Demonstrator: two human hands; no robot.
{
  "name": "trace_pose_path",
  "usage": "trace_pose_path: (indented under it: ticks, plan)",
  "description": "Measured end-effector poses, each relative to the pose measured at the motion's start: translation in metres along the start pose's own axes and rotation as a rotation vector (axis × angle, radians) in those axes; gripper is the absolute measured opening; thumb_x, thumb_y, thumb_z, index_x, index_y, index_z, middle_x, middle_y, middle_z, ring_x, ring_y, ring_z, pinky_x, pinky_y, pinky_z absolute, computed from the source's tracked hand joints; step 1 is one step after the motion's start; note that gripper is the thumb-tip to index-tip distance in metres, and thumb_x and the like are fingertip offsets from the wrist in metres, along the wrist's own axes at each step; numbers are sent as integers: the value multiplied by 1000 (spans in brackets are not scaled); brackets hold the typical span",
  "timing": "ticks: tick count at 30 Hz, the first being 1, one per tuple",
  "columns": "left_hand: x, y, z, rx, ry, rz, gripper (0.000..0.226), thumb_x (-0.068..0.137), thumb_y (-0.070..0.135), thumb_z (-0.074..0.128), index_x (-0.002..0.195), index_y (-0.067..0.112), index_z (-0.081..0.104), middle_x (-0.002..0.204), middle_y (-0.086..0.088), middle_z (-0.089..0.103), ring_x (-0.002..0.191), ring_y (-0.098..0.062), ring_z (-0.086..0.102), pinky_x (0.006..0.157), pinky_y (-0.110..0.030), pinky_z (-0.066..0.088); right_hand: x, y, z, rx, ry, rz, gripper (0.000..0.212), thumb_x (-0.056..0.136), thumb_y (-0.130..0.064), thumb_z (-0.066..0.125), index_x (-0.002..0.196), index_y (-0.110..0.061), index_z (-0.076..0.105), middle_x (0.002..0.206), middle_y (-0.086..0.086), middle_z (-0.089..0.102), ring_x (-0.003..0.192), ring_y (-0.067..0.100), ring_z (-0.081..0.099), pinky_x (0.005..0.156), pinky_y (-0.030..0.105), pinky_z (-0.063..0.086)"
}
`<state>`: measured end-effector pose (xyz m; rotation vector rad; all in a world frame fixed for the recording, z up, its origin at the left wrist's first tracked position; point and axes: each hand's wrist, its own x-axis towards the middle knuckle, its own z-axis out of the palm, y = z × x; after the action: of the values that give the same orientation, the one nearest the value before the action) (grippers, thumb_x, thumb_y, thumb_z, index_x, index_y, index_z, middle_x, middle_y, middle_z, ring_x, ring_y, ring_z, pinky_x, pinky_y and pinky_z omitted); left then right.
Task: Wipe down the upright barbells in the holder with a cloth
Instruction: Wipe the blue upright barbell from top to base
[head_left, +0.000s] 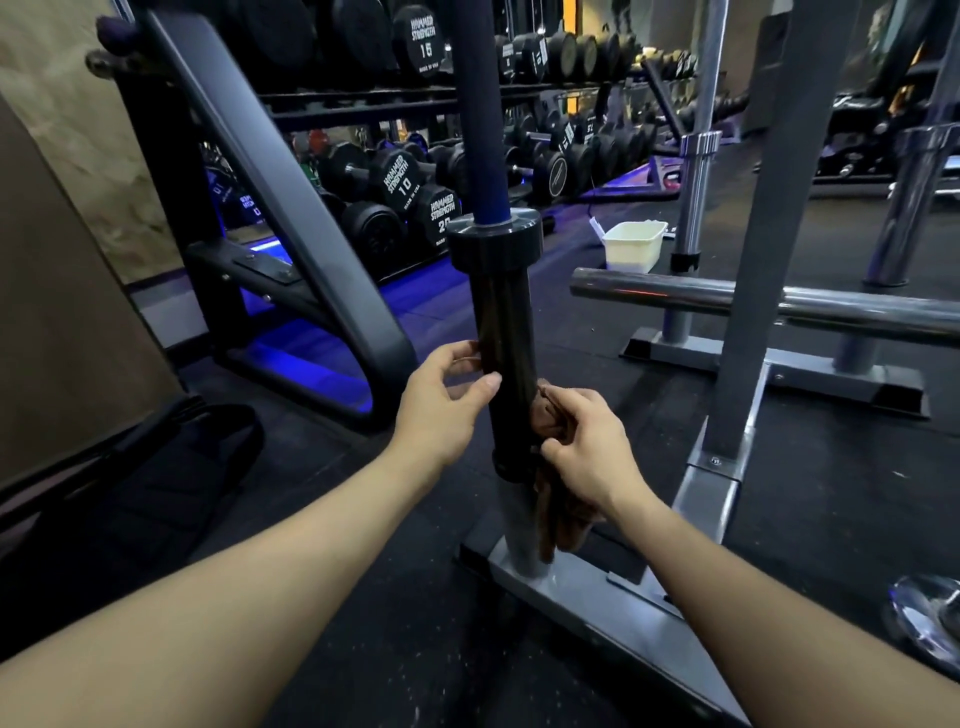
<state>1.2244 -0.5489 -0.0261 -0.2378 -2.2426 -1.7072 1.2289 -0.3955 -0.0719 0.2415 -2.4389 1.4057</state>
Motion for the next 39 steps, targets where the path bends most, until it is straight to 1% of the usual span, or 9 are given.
trace_pose_path:
  ticks: [3,6,9,12,15,19,22,31,39]
  plan:
    - [1,1,-1,-16,-20,-25,32,89,12,64,119,18,57,110,3,63,78,0,60,74,-17,48,3,-31,-12,28,183,-177,65,72,10,60,133,-11,54,124,6,50,113,9,47,91,-5,23]
    - [3,0,-2,-42,-13,-56,27,91,12,60,117,20,58,115,-1,63,96,-11,62,88,-32,51,11,-58,-19,36,309,-346,61,71,9,60,129,-9,57,126,8,46,112,8,44,99,1,25]
    - [3,2,-5,-97,-22,-93,23,95,9,52,111,26,56,119,-6,63,107,-17,60,86,-33,51,-6,-41,-7,-138,192,-513,58,71,3,60,126,-17,61,133,10,41,111,27,48,102,23,38]
    - [0,0,-11,-152,-19,-96,27,98,4,45,112,22,57,116,-5,63,103,-18,62,83,-29,50,-25,-17,9,-433,36,-711,54,72,1,65,122,-19,60,132,3,43,100,36,53,85,44,53]
    - [-4,-8,-20,-181,-7,-114,27,99,8,44,102,31,59,105,3,65,92,-10,62,75,-27,48,-14,-49,5,-425,266,-776,39,83,-12,48,119,-13,63,127,0,46,96,35,57,67,43,57]
    - [-2,-17,-31,-222,68,-170,18,99,12,47,103,25,58,97,5,63,87,-8,61,72,-24,45,18,-91,-6,-739,513,-886,37,85,-13,48,115,-16,69,122,7,64,105,28,46,65,36,51]
    - [-2,-26,-28,-221,55,-188,19,99,11,46,112,19,58,97,4,63,88,-9,60,69,-22,43,23,-65,10,-865,413,-975,32,92,-14,44,110,-11,70,121,9,65,108,33,56,81,40,53]
    - [-19,-59,-14,-118,20,-259,21,98,14,46,113,23,57,109,3,62,91,-5,60,78,-25,47,-21,11,38,-1035,17,-936,41,81,-13,37,100,-14,74,114,3,68,108,28,63,72,36,57]
    - [-32,-75,-5,14,-50,-317,19,96,23,53,112,30,59,108,5,62,109,-16,57,100,-43,46,-29,37,19,-903,-260,-704,50,82,-23,28,106,-19,72,128,-2,58,119,27,38,77,47,56]
